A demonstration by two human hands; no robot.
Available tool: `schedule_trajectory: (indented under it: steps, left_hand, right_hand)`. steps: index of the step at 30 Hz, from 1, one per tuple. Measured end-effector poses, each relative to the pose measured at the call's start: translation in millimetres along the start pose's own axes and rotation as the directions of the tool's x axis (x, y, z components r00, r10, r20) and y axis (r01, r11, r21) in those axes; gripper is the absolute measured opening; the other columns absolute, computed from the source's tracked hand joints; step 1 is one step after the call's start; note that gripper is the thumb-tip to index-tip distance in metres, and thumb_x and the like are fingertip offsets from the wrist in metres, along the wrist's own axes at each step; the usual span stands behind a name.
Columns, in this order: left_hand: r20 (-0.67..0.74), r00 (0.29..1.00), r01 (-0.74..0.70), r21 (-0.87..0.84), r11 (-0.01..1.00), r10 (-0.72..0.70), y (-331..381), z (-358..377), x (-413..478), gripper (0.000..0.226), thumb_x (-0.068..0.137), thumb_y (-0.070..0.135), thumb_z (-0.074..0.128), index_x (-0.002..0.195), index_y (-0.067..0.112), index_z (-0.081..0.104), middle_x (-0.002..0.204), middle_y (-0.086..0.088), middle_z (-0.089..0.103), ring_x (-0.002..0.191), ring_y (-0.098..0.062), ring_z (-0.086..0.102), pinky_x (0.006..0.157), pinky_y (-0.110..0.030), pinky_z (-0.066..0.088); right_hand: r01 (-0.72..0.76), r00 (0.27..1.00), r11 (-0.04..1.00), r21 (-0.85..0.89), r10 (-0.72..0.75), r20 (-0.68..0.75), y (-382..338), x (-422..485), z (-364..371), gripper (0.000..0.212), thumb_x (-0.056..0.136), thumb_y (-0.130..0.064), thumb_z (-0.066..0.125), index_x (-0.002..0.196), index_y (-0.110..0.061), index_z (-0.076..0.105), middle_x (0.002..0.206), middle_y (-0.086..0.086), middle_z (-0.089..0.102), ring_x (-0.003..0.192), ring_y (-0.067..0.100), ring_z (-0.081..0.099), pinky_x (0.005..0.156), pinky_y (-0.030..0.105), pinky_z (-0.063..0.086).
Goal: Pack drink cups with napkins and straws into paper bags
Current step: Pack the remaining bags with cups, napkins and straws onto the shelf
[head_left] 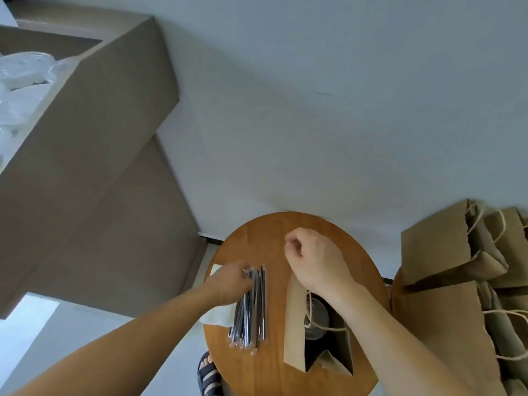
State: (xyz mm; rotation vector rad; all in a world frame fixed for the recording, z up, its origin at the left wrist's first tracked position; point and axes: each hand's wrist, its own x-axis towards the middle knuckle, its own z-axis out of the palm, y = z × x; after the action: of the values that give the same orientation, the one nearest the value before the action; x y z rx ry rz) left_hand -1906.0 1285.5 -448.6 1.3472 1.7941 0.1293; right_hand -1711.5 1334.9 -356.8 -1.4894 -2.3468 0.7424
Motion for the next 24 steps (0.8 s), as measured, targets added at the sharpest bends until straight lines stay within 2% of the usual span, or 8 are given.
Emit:
schedule_trajectory:
  steps: [2, 4, 6, 8, 10, 13, 21, 24]
  left_hand:
    - [-0.062, 0.995, 0.072, -0.023, 0.997, -0.073, -22.8, -12.2, 5.3, 0.041, 0.094, 0.023, 0.050, 0.135, 0.025, 0.053, 0.106, 0.001, 0.064, 0.079, -0.008, 0.059, 0.063, -0.022, 0.048]
    - [-0.096, 0.986, 0.134, -0.041, 0.990, -0.137, -48.3, -19.9, 10.0, 0.043, 0.094, 0.023, 0.047, 0.137, 0.025, 0.051, 0.115, -0.001, 0.065, 0.082, -0.012, 0.060, 0.061, -0.022, 0.046]
    - [-0.115, 0.975, 0.189, -0.036, 0.981, -0.192, -73.2, -23.2, 14.2, 0.040, 0.097, 0.030, 0.049, 0.136, 0.022, 0.052, 0.119, 0.001, 0.062, 0.089, -0.013, 0.058, 0.058, -0.020, 0.042]
    - [-0.104, 0.972, 0.209, -0.034, 0.977, -0.212, -94.7, -20.8, 19.8, 0.035, 0.098, 0.036, 0.050, 0.130, 0.021, 0.055, 0.109, 0.005, 0.061, 0.086, -0.011, 0.057, 0.056, -0.017, 0.037]
    - [-0.080, 0.971, 0.223, -0.047, 0.974, -0.227, -112.1, -15.1, 27.7, 0.031, 0.098, 0.034, 0.051, 0.125, 0.020, 0.057, 0.097, 0.008, 0.057, 0.075, -0.007, 0.056, 0.054, -0.014, 0.035]
    - [-0.050, 0.966, 0.251, -0.045, 0.967, -0.253, -131.4, -5.2, 42.4, 0.031, 0.098, 0.028, 0.048, 0.125, 0.017, 0.057, 0.097, 0.006, 0.058, 0.072, -0.007, 0.053, 0.054, -0.015, 0.036]
    - [-0.002, 0.963, 0.271, -0.059, 0.961, -0.271, -162.7, 18.3, 65.5, 0.038, 0.097, 0.023, 0.047, 0.134, 0.017, 0.053, 0.118, 0.002, 0.058, 0.080, -0.005, 0.052, 0.054, -0.011, 0.035]
    - [0.018, 0.955, 0.297, -0.072, 0.952, -0.296, -171.3, 24.8, 64.7, 0.039, 0.096, 0.023, 0.048, 0.135, 0.019, 0.052, 0.112, 0.007, 0.054, 0.093, -0.011, 0.054, 0.063, -0.017, 0.042]
  right_hand:
    - [-0.047, 0.990, 0.997, 0.056, 0.039, 0.136, -14.2, 18.1, 36.7, 0.023, 0.101, -0.031, 0.049, 0.116, -0.023, 0.064, 0.103, -0.011, 0.064, 0.084, 0.004, 0.062, 0.067, 0.014, 0.044]
    - [-0.143, 0.949, 0.987, 0.066, 0.118, 0.291, -21.2, 33.6, 83.6, 0.019, 0.100, -0.031, 0.048, 0.102, -0.021, 0.064, 0.095, -0.008, 0.066, 0.075, 0.006, 0.060, 0.058, 0.021, 0.046]
    - [-0.240, 0.892, 0.970, 0.046, 0.202, 0.404, -20.3, 44.6, 131.5, 0.021, 0.098, -0.028, 0.049, 0.092, -0.014, 0.063, 0.099, -0.001, 0.068, 0.076, 0.011, 0.062, 0.065, 0.026, 0.051]
    - [-0.325, 0.843, 0.945, 0.030, 0.275, 0.462, -12.1, 47.6, 172.7, 0.018, 0.096, -0.025, 0.050, 0.086, -0.014, 0.060, 0.077, -0.001, 0.059, 0.059, 0.007, 0.055, 0.062, 0.017, 0.049]
    - [-0.420, 0.800, 0.908, 0.008, 0.365, 0.475, -2.2, 47.2, 206.2, 0.029, 0.095, -0.026, 0.053, 0.068, -0.017, 0.050, 0.058, -0.003, 0.042, 0.043, 0.007, 0.045, 0.051, 0.018, 0.045]
    - [-0.525, 0.760, 0.851, 0.022, 0.457, 0.462, 11.8, 44.4, 246.3, 0.037, 0.094, -0.028, 0.056, 0.062, -0.020, 0.041, 0.054, -0.006, 0.042, 0.040, 0.007, 0.041, 0.034, 0.016, 0.027]
    - [-0.617, 0.705, 0.785, -0.050, 0.580, 0.407, 29.5, 46.8, 317.5, 0.037, 0.091, -0.046, 0.057, 0.073, -0.016, 0.045, 0.061, -0.005, 0.052, 0.047, 0.008, 0.050, 0.039, 0.018, 0.030]
    - [-0.630, 0.703, 0.774, -0.072, 0.607, 0.370, 33.1, 45.3, 330.1, 0.032, 0.086, -0.051, 0.059, 0.082, -0.020, 0.052, 0.069, -0.006, 0.060, 0.054, 0.008, 0.059, 0.040, 0.017, 0.034]
